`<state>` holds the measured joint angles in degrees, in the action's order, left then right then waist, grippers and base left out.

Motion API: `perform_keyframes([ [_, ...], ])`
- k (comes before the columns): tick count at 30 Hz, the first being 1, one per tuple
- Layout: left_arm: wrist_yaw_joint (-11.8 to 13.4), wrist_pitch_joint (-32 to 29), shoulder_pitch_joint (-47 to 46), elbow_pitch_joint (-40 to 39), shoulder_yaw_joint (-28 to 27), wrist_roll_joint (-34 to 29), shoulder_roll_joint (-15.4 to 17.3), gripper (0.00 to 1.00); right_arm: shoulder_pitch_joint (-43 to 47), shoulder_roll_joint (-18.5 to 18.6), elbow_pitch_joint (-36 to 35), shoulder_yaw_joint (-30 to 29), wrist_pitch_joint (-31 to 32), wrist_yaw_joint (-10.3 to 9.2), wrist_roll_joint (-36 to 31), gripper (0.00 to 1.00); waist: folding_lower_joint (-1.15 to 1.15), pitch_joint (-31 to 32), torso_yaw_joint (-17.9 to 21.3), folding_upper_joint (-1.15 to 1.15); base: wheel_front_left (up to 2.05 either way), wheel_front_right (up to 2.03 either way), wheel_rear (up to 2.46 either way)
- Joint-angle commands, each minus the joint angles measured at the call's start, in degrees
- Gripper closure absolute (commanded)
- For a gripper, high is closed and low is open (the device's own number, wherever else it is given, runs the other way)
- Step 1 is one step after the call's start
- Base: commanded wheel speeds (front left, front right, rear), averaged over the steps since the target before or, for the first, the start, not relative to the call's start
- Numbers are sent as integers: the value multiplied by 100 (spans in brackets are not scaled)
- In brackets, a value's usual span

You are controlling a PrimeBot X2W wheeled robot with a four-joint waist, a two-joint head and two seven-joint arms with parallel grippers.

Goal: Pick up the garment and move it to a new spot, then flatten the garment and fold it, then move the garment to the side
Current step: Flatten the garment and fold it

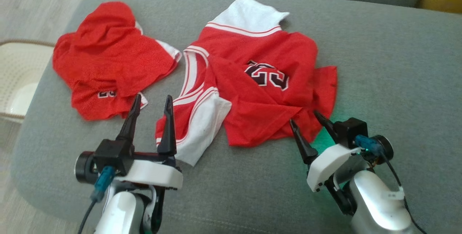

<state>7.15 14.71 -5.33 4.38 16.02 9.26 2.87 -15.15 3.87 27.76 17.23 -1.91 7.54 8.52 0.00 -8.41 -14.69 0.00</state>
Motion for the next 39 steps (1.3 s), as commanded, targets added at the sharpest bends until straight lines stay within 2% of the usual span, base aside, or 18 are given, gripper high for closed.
perform_keyframes([
  [1, 47, 29, -300, -141, -121, 44, 2, 0, -267, 20, -33, 227, -9, -5, 49, 0, 0, -95, -132, 0, 0, 0, 0],
  [4, 84, 29, -346, -116, -70, 76, 2, 0, -393, 30, 169, 356, -58, -5, 155, 0, 0, -146, -203, 0, 0, 0, 0],
  [5, 93, 29, -356, -113, -62, 82, 2, 0, -424, 29, 238, 380, -60, -5, 186, 3, 0, -158, -218, 0, 0, 0, 0],
  [6, 101, 29, -365, -113, -56, 89, 2, 0, -458, 34, 299, 401, -64, -5, 197, 68, 0, -170, -230, 0, 0, 0, 0],
  [7, 109, 29, -374, -114, -52, 95, 2, 0, -492, 45, 344, 428, -84, -5, 191, 100, 0, -183, -237, 0, 0, 0, 0],
  [13, 161, 29, -409, -111, -85, 113, 1, 0, -667, 106, 473, 366, -340, -5, 147, 100, 0, -202, -124, 0, 0, 0, 0],
  [20, 162, 29, -432, -96, -127, 115, 1, 0, -729, 250, 384, -73, -589, -5, 79, 100, 0, -47, 185, 0, 0, 0, 0],
  [24, 146, 29, -363, -88, -148, 142, 1, 0, -601, 307, 50, -589, -829, -5, -68, 100, 0, 130, 426, 0, 0, 0, 0],
  [28, 66, 29, -293, -41, -102, 140, 1, 0, -327, 192, -458, -1087, -1011, -5, -203, 100, 0, 255, 631, 0, 0, 0, 0],
  [38, -45, 29, -112, 28, -22, 368, 1, 0, 762, -76, -1668, -1502, -1168, -5, -295, 100, 0, 475, 1029, 0, 0, 0, 0],
  [39, -63, 29, -90, 38, -6, 367, 1, 0, 875, -85, -1759, -1509, -1177, -5, -307, 55, 0, 483, 1063, 0, 0, 0, 0],
])
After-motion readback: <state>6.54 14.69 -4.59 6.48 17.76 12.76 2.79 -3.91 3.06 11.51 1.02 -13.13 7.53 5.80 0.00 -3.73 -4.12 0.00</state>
